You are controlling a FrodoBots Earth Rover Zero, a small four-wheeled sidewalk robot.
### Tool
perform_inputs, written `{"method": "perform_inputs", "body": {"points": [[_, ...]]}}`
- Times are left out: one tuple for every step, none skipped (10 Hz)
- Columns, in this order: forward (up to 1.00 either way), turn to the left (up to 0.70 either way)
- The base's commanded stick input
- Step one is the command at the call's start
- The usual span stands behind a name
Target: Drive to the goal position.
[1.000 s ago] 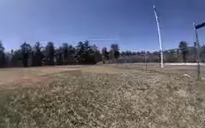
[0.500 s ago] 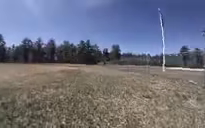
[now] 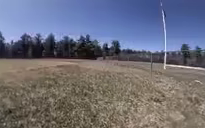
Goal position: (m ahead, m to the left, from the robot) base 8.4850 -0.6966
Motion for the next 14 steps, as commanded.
{"method": "perform_inputs", "body": {"points": [[0.7,0.0],[0.7,0.0],[0.7,0.0],[0.7,0.0],[0.7,0.0],[0.7,0.0],[0.7,0.0],[0.7,0.0],[0.7,0.0],[0.7,0.0],[0.7,0.0],[0.7,0.0],[0.7,0.0],[0.7,0.0]]}}
